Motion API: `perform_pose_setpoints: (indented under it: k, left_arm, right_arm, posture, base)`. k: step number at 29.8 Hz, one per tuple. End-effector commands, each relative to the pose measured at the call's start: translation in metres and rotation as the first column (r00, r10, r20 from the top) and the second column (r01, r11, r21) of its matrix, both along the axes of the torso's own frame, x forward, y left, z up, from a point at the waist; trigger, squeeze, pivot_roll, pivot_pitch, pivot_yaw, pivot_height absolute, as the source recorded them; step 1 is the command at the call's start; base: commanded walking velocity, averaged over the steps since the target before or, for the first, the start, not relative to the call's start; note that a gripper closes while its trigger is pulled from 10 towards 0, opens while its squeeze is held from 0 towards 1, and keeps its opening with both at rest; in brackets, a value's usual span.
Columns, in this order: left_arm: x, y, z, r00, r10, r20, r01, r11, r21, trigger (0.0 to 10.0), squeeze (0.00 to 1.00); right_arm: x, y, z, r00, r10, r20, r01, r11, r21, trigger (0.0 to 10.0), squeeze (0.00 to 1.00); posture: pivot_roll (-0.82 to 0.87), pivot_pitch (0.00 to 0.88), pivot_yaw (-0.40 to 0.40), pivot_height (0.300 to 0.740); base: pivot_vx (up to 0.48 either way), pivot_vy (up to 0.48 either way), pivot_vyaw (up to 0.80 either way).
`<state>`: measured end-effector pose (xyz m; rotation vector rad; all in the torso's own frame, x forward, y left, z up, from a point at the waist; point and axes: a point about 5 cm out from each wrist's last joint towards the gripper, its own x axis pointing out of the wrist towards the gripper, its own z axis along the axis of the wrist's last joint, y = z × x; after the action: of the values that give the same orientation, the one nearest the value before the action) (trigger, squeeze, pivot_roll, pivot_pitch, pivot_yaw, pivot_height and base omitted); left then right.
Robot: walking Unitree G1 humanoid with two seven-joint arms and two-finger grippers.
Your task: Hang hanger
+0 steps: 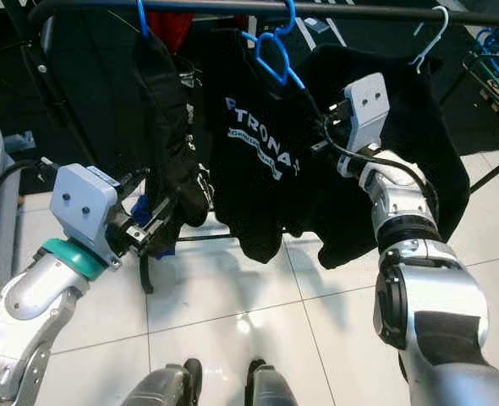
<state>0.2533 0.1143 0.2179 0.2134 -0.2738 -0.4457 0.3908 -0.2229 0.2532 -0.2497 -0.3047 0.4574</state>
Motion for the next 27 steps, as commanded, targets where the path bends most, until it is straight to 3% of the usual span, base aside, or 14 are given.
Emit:
perform_pose_setpoints:
  k: [1,2,5,7,11,12,13,14,15,16,18,20,24,27]
  left_arm:
    - [0.001,-0.003,-0.004,1.000,-0.011,-0.013,0.011,1.000,-0.002,10.0,0.00]
    - [0.004,-0.006,-0.004,0.999,-0.037,-0.011,0.037,0.999,-0.004,10.0,0.00]
    - [0.006,-0.009,-0.004,0.998,-0.059,-0.011,0.059,0.998,-0.005,10.0,0.00]
    - [0.008,-0.011,-0.004,0.995,-0.096,-0.020,0.095,0.995,-0.006,10.0,0.00]
    - [0.008,-0.011,-0.004,0.995,-0.096,-0.020,0.095,0.995,-0.006,10.0,0.00]
    - [0.009,-0.012,-0.004,0.991,-0.126,-0.034,0.125,0.992,-0.015,10.0,0.00]
    - [0.009,-0.012,-0.004,0.991,-0.126,-0.034,0.125,0.992,-0.015,10.0,0.00]
    - [0.009,-0.013,-0.004,0.988,-0.147,-0.045,0.146,0.989,-0.026,10.0,0.00]
    - [0.009,-0.013,-0.004,0.988,-0.147,-0.045,0.146,0.989,-0.026,10.0,0.00]
    - [0.013,-0.010,-0.003,0.991,-0.130,-0.040,0.128,0.991,-0.038,10.0,0.00]
    - [0.013,-0.010,-0.003,0.991,-0.130,-0.040,0.128,0.991,-0.038,10.0,0.00]
    - [0.019,-0.003,0.002,0.998,-0.058,-0.012,0.057,0.997,-0.052,10.0,0.00]
    - [0.021,-0.001,0.004,0.999,-0.041,0.004,0.041,0.998,-0.048,10.0,0.00]
    - [0.022,-0.004,0.003,0.998,-0.060,0.013,0.060,0.997,-0.038,10.0,0.00]
  right_arm:
    - [-0.006,0.004,0.024,0.988,0.023,0.150,-0.029,0.999,0.033,0.0,0.00]
    - [-0.022,0.012,0.031,0.971,0.059,0.232,-0.062,0.998,0.005,10.0,0.00]
    - [-0.038,0.018,0.034,0.958,0.082,0.276,-0.084,0.996,-0.004,10.0,0.00]
    - [-0.062,0.021,0.033,0.952,0.077,0.297,-0.078,0.997,-0.010,10.0,0.00]
    - [-0.062,0.021,0.033,0.952,0.077,0.297,-0.078,0.997,-0.010,10.0,0.00]
    - [-0.072,0.018,0.028,0.957,0.061,0.285,-0.055,0.998,-0.027,10.0,0.00]
    - [-0.072,0.018,0.028,0.957,0.061,0.285,-0.055,0.998,-0.027,10.0,0.00]
    - [-0.084,0.014,0.019,0.966,0.044,0.255,-0.038,0.999,-0.029,10.0,0.00]
    - [-0.084,0.014,0.019,0.966,0.044,0.255,-0.038,0.999,-0.029,10.0,0.00]
    - [-0.096,0.008,-0.006,0.983,0.004,0.184,0.000,1.000,-0.025,10.0,0.00]
    - [-0.096,0.008,-0.006,0.983,0.004,0.184,0.000,1.000,-0.025,10.0,0.00]
    - [-0.118,0.004,-0.054,0.995,-0.073,0.066,0.072,0.997,0.013,10.0,0.00]
    - [-0.128,0.011,-0.067,0.995,-0.098,0.035,0.098,0.995,0.020,10.0,0.00]
    - [-0.137,0.029,-0.067,0.989,-0.138,0.058,0.137,0.990,0.021,10.0,0.00]
  posture:
    - [-0.02,0.138,0.048,0.740]
    - [-0.04,0.129,0.047,0.740]
    - [-0.06,0.122,0.051,0.740]
    - [-0.09,0.118,0.059,0.740]
    - [-0.09,0.118,0.059,0.740]
    - [-0.12,0.112,0.065,0.740]
    - [-0.12,0.112,0.065,0.740]
    - [-0.13,0.108,0.067,0.740]
    - [-0.13,0.108,0.067,0.740]
    - [-0.15,0.100,0.071,0.740]
    - [-0.15,0.100,0.071,0.740]
    - [-0.16,0.096,0.081,0.740]
    - [-0.17,0.094,0.088,0.740]
    - [-0.18,0.085,0.094,0.740]
  base:
    - [0.000,0.000,0.00]
    - [0.000,0.000,0.00]
    - [0.000,0.000,0.00]
    - [0.000,0.000,0.00]
    - [0.000,0.000,0.00]
    - [0.000,0.000,0.00]
    - [0.000,0.000,0.00]
    - [0.000,0.000,0.00]
    - [0.000,0.000,0.00]
    - [0.000,0.000,0.00]
    - [0.000,0.000,0.00]
    - [0.000,0.000,0.00]
    - [0.000,0.000,0.00]
    - [0.000,0.000,0.00]
